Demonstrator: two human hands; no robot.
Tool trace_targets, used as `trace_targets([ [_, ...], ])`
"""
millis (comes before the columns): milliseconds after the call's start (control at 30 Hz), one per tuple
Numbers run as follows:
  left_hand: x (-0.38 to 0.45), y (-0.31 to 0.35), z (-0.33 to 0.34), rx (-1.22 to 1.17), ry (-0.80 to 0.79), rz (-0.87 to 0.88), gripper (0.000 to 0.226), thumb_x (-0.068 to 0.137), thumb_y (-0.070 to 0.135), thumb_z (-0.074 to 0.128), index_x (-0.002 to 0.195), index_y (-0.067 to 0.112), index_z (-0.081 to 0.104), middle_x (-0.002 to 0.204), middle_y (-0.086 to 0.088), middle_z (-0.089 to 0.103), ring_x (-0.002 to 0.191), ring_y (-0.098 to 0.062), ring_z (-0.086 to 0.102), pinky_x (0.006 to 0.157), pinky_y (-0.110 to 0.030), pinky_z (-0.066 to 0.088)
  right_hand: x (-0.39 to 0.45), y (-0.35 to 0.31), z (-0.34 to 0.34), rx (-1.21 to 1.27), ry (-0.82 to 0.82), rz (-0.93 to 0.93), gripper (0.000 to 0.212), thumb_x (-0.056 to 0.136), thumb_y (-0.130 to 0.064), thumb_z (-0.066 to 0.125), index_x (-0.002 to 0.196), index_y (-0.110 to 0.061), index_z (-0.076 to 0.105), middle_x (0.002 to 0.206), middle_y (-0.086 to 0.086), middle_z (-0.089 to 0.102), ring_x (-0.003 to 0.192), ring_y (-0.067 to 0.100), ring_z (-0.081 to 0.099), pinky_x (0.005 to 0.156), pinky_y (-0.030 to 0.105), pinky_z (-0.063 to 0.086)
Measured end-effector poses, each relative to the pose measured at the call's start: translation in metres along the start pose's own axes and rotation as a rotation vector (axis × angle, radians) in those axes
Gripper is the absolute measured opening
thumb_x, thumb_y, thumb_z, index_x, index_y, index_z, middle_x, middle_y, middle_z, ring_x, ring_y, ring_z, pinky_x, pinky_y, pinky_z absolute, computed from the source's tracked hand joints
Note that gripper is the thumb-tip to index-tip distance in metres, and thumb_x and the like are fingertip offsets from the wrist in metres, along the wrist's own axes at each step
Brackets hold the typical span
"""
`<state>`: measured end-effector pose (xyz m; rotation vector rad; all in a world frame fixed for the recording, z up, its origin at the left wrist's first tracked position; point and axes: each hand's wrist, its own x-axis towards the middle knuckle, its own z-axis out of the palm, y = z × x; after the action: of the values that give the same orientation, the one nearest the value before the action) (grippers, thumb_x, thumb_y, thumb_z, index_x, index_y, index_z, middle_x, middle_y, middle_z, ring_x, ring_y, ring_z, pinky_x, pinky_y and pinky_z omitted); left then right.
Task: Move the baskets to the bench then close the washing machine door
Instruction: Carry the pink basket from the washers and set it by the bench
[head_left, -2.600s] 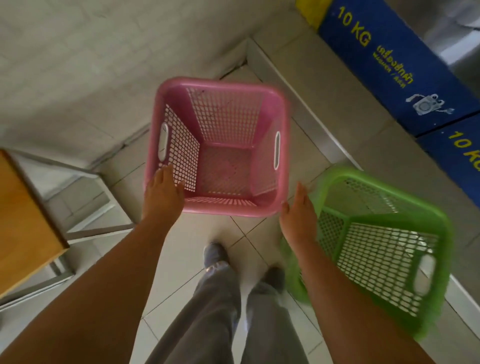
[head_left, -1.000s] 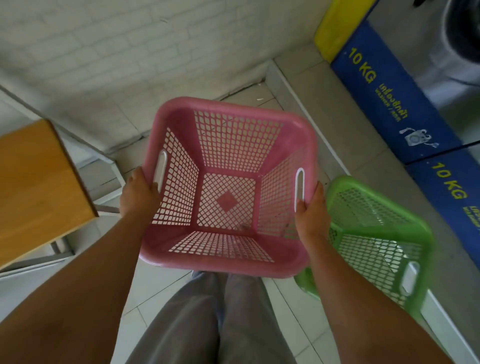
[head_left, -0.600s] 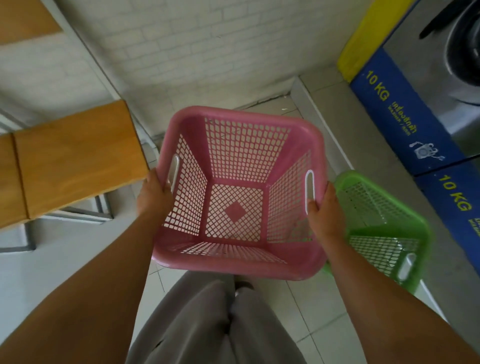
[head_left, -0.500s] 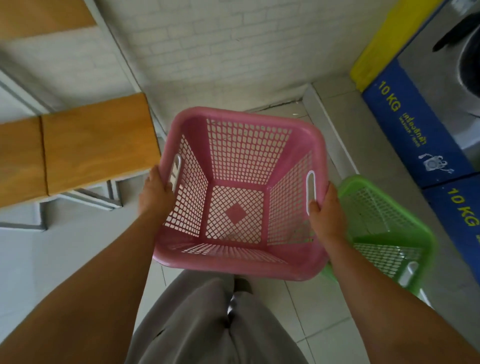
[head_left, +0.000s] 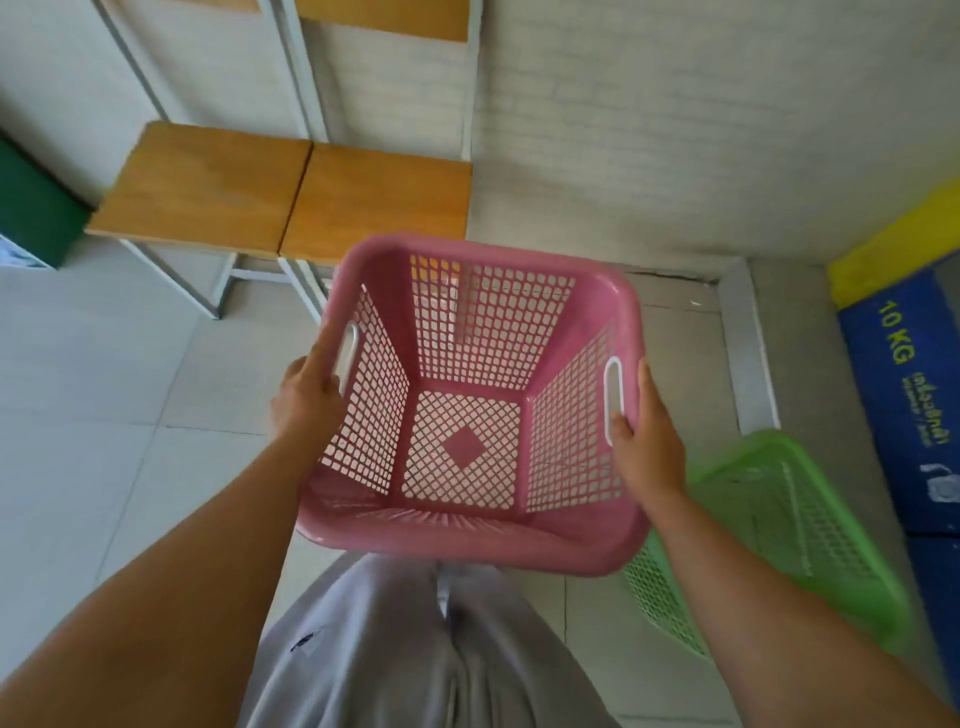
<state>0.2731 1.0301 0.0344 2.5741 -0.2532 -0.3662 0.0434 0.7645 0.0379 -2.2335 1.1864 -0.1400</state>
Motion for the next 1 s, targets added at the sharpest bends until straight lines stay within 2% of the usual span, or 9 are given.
trace_targets([
  [100,-0.008,-0.044,-0.025,0.0,0.038,-0.077,0.067,0.094,0.014,0.043,0.146,0.05,0.022,0.123,-0.013,0.057,0.093,-0.034,0.058,0.071,-0.036,0.043,-0.008,-0.037,0.021,-0.006,-0.056,-0.057,0.07,0.098,-0.018,0.046,0.149,-0.045,0.006,0.137,0.002,0.049,0.064,0.011,0.065,0.043,0.023,0.053],
  [233,-0.017,-0.11,-0.063,-0.071,0.085,-0.187,0.067,0.093,0.011,0.043,0.146,0.047,0.025,0.124,-0.014,0.056,0.099,-0.036,0.058,0.077,-0.038,0.044,-0.02,-0.094,0.061,-0.039,-0.118,-0.145,0.066,0.099,-0.019,0.045,0.15,-0.041,0.01,0.139,0.003,0.049,0.057,0.0,0.053,0.039,0.01,0.04],
  [333,-0.018,-0.165,-0.098,-0.12,0.124,-0.259,0.068,0.092,0.011,0.043,0.146,0.049,0.025,0.125,-0.012,0.056,0.101,-0.035,0.058,0.08,-0.039,0.045,-0.033,-0.143,0.102,-0.056,-0.172,-0.196,0.065,0.1,-0.021,0.045,0.15,-0.04,0.01,0.141,0.004,0.048,0.061,-0.003,0.049,0.044,0.013,0.043],
  [400,-0.014,-0.204,-0.122,-0.099,0.138,-0.293,0.069,0.092,0.013,0.042,0.145,0.051,0.022,0.125,-0.011,0.055,0.099,-0.034,0.059,0.078,-0.038,0.045,-0.044,-0.176,0.131,-0.065,-0.21,-0.24,0.066,0.1,-0.021,0.045,0.151,-0.041,0.008,0.145,0.002,0.044,0.069,0.0,0.055,0.045,0.014,0.044],
  [467,-0.009,-0.241,-0.146,-0.079,0.161,-0.328,0.068,0.092,0.014,0.042,0.145,0.051,0.022,0.125,-0.011,0.056,0.1,-0.035,0.059,0.079,-0.039,0.046,-0.056,-0.212,0.16,-0.08,-0.238,-0.261,0.066,0.1,-0.021,0.045,0.151,-0.041,0.008,0.147,0.0,0.043,0.086,0.009,0.061,0.047,0.01,0.039],
  [533,-0.002,-0.277,-0.17,-0.067,0.18,-0.364,0.066,0.093,0.015,0.042,0.146,0.048,0.023,0.126,-0.01,0.056,0.102,-0.035,0.059,0.079,-0.037,0.045,-0.068,-0.246,0.189,-0.065,-0.257,-0.263,0.066,0.1,-0.023,0.044,0.15,-0.044,0.008,0.147,-0.001,0.043,0.104,0.018,0.062,0.055,0.013,0.044],
  [700,0.022,-0.345,-0.228,-0.076,0.237,-0.422,0.064,0.093,0.016,0.041,0.145,0.05,0.025,0.124,-0.008,0.057,0.1,-0.032,0.059,0.076,-0.037,0.045,-0.081,-0.328,0.247,-0.074,-0.299,-0.311,0.062,0.1,-0.027,0.044,0.15,-0.042,0.011,0.148,0.0,0.043,0.117,0.025,0.059,0.076,0.034,0.055],
  [800,0.045,-0.375,-0.257,-0.086,0.265,-0.446,0.065,0.091,0.017,0.04,0.142,0.054,0.026,0.122,-0.007,0.059,0.1,-0.033,0.06,0.079,-0.039,0.047,-0.074,-0.372,0.279,-0.06,-0.312,-0.38,0.066,0.099,-0.026,0.047,0.15,-0.044,0.009,0.153,-0.003,0.037,0.127,0.027,0.053,0.09,0.042,0.053],
  [1000,0.11,-0.426,-0.302,-0.108,0.309,-0.508,0.062,0.094,0.018,0.04,0.143,0.054,0.026,0.12,-0.005,0.058,0.086,-0.022,0.053,0.072,-0.034,0.042,-0.043,-0.464,0.345,-0.07,-0.339,-0.461,0.07,0.097,-0.022,0.049,0.15,-0.043,0.008,0.153,-0.002,0.038,0.13,0.027,0.05,0.097,0.045,0.048],
])
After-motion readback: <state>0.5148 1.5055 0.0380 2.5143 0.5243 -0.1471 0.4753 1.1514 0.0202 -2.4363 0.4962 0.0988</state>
